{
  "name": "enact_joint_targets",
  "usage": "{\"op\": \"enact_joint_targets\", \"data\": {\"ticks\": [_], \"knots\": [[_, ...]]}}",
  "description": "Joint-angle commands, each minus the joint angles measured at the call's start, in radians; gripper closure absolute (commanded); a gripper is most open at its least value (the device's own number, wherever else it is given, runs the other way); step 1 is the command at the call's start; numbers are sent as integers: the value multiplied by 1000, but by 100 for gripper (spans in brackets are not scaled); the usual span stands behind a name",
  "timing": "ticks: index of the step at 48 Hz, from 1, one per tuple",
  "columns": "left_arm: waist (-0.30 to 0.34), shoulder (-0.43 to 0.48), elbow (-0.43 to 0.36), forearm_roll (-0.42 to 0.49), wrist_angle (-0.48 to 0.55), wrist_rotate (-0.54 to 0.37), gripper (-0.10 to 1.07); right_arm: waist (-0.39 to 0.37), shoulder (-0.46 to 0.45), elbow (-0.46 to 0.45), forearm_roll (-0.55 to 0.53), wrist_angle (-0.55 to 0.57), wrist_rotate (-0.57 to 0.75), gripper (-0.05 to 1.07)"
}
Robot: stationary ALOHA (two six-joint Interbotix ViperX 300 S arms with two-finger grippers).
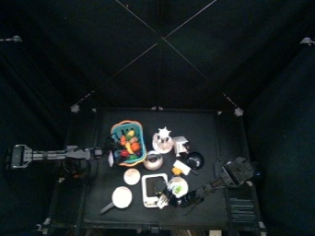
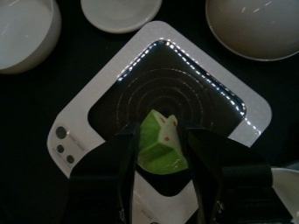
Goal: Grab other starfruit half on stove
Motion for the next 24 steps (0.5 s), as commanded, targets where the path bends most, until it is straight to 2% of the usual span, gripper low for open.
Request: {"op": "enact_joint_targets", "data": {"ticks": [1,24], "knots": [[-3,2,-12,0,-3,2,0,-8,-46,-18,-14,11,-9,52],[-5,2,-12,0,-2,2,0,-3,-64,-49,-120,29,-60,52]]}}
